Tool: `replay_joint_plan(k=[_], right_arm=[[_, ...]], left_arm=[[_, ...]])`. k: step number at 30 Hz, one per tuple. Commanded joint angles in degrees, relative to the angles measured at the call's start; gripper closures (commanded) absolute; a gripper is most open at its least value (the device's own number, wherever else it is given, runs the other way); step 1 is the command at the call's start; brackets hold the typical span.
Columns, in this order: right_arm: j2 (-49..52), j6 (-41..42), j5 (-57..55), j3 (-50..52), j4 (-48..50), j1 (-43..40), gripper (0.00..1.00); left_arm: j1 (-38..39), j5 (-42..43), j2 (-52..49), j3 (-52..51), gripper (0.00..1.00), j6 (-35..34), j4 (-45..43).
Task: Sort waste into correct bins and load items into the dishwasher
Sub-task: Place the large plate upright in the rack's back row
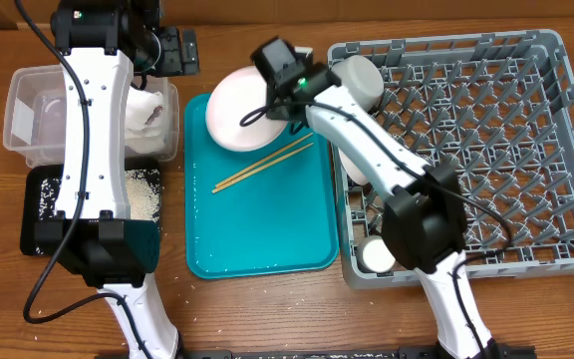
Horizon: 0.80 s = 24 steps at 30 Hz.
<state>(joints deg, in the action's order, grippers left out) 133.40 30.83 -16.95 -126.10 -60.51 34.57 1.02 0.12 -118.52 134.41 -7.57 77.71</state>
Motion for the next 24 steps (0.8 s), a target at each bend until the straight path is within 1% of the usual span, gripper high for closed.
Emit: replay_joint_plan(k=[1,3,4,10,13,15,16,18,21,23,24], right_arm=[[-9.2,-3.3,-17.2,-4.9,-5.3,-0.4,0.96],[-11.7,-4.5,-22.9,-4.9,-8.5,-0.7,0.96],[-14.2,-4.5,-28.2,-4.9,-11.7,-0.9,0.96],[-21.5,-4.5,-40.0,-4.9,-21.3,-0.9,0.96],[-23.1,-4.5,-45.9,-4.9,-29.4,-1.3,0.96],[-23.1,-4.5,-47.3,-4.7,-35.3,-2.3,0.96],[-23.0,-4.6,-47.3,-4.2,-36.5,-3.0,0.96],[-22.9,-7.0,-47.5,-0.5,-36.0,-5.5,0.96],[-22.8,-7.4,-49.8,4.7,-33.0,-7.4,0.96],[-22.8,-8.2,-51.0,8.1,-30.1,-8.3,0.96],[-22.8,-11.1,-51.0,11.6,-26.2,-9.2,0.96]], left_arm=[[0.0,-0.7,1.6,1.4,0.0,-0.2,-0.2],[0.0,-0.7,1.6,1.4,0.0,-0.2,-0.2],[0.0,-0.7,1.6,1.4,0.0,-0.2,-0.2],[0.0,-0.7,1.6,1.4,0.0,-0.2,-0.2],[0.0,-0.7,1.6,1.4,0.0,-0.2,-0.2],[0.0,-0.7,1.6,1.4,0.0,-0.2,-0.2],[0.0,-0.7,1.6,1.4,0.0,-0.2,-0.2],[0.0,-0.7,1.6,1.4,0.0,-0.2,-0.2],[0.0,-0.7,1.6,1.4,0.0,-0.2,-0.2],[0.0,-0.7,1.6,1.4,0.0,-0.2,-0.2],[0.0,-0.7,1.6,1.4,0.0,-0.2,-0.2]])
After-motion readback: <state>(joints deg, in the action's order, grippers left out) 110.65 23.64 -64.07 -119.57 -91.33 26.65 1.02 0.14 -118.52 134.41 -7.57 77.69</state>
